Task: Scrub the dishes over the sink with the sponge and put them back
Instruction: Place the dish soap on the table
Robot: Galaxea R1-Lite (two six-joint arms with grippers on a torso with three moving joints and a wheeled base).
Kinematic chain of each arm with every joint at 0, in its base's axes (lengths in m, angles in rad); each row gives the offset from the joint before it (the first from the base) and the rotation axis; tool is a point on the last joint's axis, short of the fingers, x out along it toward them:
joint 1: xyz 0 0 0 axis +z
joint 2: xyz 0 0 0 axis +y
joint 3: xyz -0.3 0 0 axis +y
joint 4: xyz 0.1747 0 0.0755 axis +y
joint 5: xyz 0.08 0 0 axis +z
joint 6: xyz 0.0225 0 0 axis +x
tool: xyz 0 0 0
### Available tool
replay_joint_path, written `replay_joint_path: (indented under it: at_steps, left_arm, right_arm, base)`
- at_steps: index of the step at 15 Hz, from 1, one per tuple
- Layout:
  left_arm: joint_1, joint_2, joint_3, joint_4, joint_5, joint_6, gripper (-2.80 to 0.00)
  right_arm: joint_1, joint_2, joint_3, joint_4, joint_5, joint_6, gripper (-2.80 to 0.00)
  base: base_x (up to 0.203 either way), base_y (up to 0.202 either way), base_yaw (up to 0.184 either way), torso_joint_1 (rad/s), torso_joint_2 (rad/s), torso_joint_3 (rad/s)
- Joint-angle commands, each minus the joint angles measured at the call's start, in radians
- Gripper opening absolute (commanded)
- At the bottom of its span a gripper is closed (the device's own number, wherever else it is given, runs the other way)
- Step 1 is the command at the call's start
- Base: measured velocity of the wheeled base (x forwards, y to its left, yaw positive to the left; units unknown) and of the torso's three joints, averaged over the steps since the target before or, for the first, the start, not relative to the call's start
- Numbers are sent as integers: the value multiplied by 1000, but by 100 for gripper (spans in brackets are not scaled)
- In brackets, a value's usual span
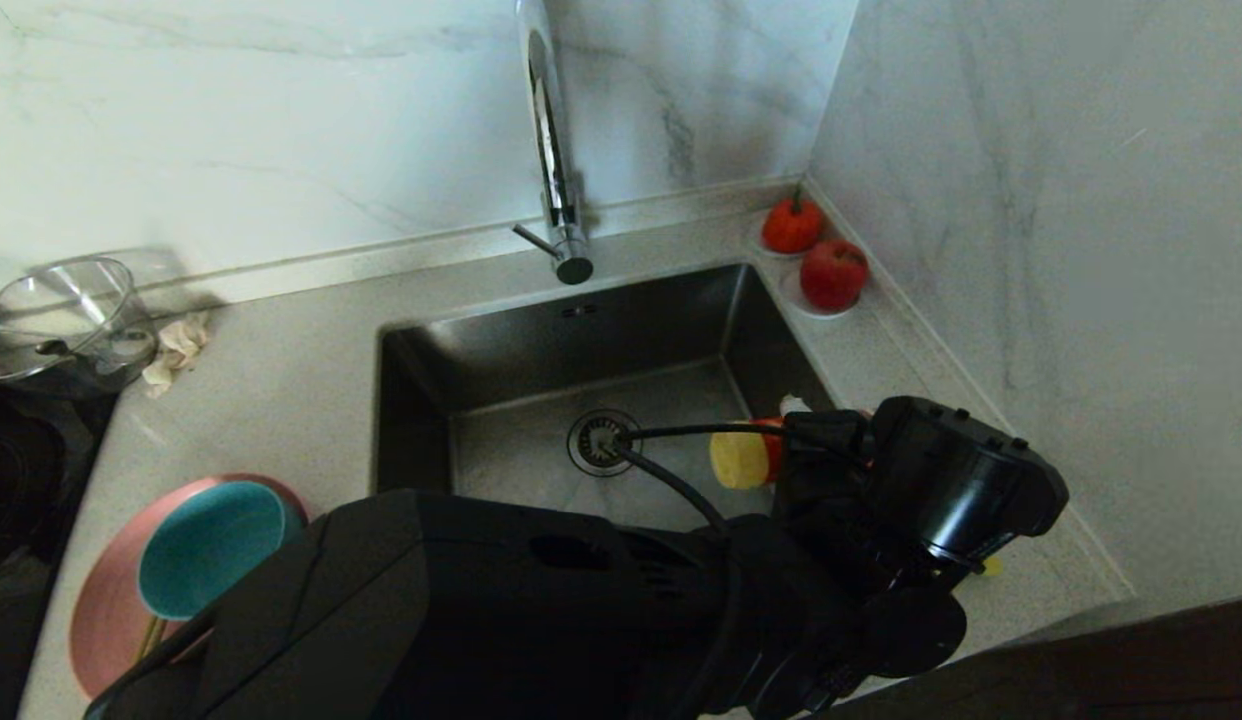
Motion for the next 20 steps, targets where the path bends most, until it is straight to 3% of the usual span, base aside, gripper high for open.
replay_joint_path:
  at_steps: [1,6,10,13,20]
  left_arm:
    - [0,-8,46,-3,5,-32,-280]
    - [0,-18,103,7,-3,-291,-280]
    - [-1,-58,104,12,-8,-445,-280]
    - [-2,-89,111,25,-8,-626,-280]
    - [-3,-203,123,70,-26,-826,-280]
  right_arm:
    - [0,1,-1,-1,0,1,-280]
    - [0,1,1,-1,0,-1,-280]
    - [0,1,1,-1,0,1,-280]
    - [0,1,-1,-1,0,0,-280]
    - [0,1,-1,-1,0,0,-280]
  base:
    - [0,0,0,0,0,0]
    - [0,0,0,0,0,0]
    - [0,0,0,0,0,0]
    - [0,0,0,0,0,0]
    - [0,0,0,0,0,0]
